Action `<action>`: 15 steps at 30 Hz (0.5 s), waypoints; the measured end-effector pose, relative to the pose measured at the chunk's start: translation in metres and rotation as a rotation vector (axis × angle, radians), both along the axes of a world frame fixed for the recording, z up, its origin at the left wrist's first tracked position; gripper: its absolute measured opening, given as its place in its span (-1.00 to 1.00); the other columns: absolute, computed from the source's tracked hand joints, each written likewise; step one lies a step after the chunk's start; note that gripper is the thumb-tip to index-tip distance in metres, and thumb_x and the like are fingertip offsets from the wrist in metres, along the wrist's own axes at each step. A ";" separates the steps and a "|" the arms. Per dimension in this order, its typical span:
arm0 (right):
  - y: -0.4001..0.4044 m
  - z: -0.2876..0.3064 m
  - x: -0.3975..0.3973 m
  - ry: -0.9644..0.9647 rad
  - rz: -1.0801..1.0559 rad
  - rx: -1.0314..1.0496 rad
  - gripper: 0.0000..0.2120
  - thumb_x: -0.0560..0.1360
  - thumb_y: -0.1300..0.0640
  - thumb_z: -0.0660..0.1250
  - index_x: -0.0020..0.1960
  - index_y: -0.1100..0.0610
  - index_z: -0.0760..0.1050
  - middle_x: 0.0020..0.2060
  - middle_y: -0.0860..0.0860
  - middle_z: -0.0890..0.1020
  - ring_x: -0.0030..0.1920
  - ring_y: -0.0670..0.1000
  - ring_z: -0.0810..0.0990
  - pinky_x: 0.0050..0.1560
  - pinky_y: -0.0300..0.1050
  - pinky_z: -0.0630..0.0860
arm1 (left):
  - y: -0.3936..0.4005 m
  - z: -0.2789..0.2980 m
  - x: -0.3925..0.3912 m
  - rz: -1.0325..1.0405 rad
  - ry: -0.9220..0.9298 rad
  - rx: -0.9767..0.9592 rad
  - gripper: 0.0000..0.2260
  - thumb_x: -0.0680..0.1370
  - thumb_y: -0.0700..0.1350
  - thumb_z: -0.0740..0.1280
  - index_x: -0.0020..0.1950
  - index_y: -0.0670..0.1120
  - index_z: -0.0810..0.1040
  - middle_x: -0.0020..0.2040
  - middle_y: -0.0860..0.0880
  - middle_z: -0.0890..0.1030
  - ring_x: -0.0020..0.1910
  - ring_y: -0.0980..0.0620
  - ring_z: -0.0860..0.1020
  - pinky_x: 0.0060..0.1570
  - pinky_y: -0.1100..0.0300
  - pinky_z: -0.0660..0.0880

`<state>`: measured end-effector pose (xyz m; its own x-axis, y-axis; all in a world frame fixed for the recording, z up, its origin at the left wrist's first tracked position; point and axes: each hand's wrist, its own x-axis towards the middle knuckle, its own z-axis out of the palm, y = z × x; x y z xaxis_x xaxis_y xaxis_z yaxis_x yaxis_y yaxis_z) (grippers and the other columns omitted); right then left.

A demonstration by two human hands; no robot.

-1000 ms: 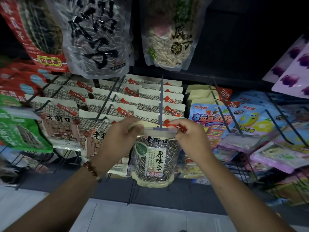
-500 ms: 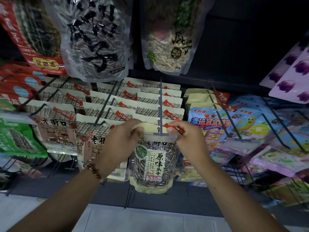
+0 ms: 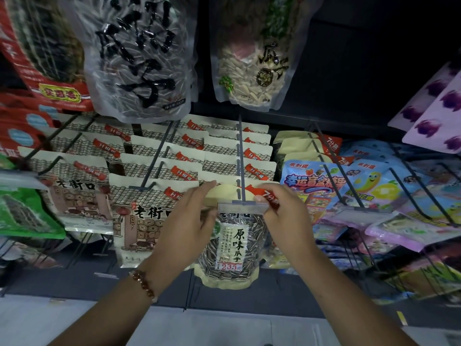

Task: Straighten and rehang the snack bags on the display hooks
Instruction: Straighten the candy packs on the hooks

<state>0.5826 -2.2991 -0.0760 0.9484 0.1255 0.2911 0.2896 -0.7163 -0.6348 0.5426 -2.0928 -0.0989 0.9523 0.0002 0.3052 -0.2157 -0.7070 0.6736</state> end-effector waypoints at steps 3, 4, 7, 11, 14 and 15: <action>-0.008 -0.004 -0.009 0.027 -0.067 0.008 -0.67 0.56 0.08 0.31 0.31 -0.06 0.45 0.10 -0.13 0.56 -0.01 -0.16 0.54 -0.03 -0.19 0.54 | 0.003 -0.004 -0.013 -0.017 -0.034 0.014 -0.45 0.60 -0.11 0.29 0.55 0.07 0.18 0.40 0.10 0.34 0.10 0.24 0.40 0.10 0.33 0.33; -0.011 -0.007 -0.012 0.025 -0.085 0.018 -0.65 0.56 0.06 0.32 0.33 -0.06 0.43 0.10 -0.13 0.56 0.01 -0.15 0.55 -0.01 -0.14 0.55 | 0.005 -0.007 -0.016 -0.014 -0.054 0.039 -0.44 0.60 -0.12 0.30 0.55 0.04 0.17 0.43 0.06 0.32 0.21 0.24 0.36 0.17 0.27 0.34; -0.020 -0.013 -0.021 0.035 -0.112 0.045 -0.61 0.55 0.06 0.34 0.35 -0.06 0.38 0.15 -0.10 0.53 0.14 -0.07 0.52 0.10 0.00 0.54 | 0.015 -0.019 -0.023 0.017 -0.074 0.108 -0.50 0.59 -0.08 0.26 0.53 -0.01 0.25 0.48 -0.04 0.27 0.44 0.01 0.28 0.34 0.02 0.35; -0.028 -0.022 -0.037 0.049 -0.125 -0.026 -0.53 0.55 0.13 0.34 0.43 0.05 0.34 0.23 -0.12 0.44 0.28 -0.02 0.42 0.23 -0.07 0.40 | 0.025 -0.034 -0.034 0.027 -0.009 0.222 -0.56 0.57 -0.06 0.23 0.46 -0.01 0.36 0.42 -0.06 0.35 0.35 -0.07 0.36 0.31 -0.05 0.40; -0.034 -0.033 -0.045 0.126 -0.125 -0.140 -0.44 0.53 0.14 0.34 0.49 0.08 0.27 0.43 0.00 0.35 0.44 0.04 0.27 0.38 0.01 0.29 | 0.023 -0.043 -0.044 -0.019 0.019 0.356 -0.58 0.55 -0.06 0.24 0.42 0.00 0.40 0.36 -0.08 0.42 0.27 -0.14 0.46 0.16 -0.12 0.51; -0.037 -0.037 -0.048 0.152 -0.121 -0.178 -0.42 0.54 0.12 0.34 0.51 0.09 0.25 0.48 0.03 0.30 0.49 0.07 0.21 0.44 0.08 0.26 | 0.018 -0.045 -0.046 -0.028 0.030 0.398 -0.58 0.55 -0.06 0.26 0.42 0.01 0.40 0.39 -0.11 0.41 0.30 -0.19 0.46 0.19 -0.14 0.51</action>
<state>0.5350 -2.3360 -0.1132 0.9908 0.0451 0.1278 0.1062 -0.8445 -0.5250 0.4963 -2.0743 -0.1439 0.9588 -0.1383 0.2482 -0.2227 -0.9083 0.3542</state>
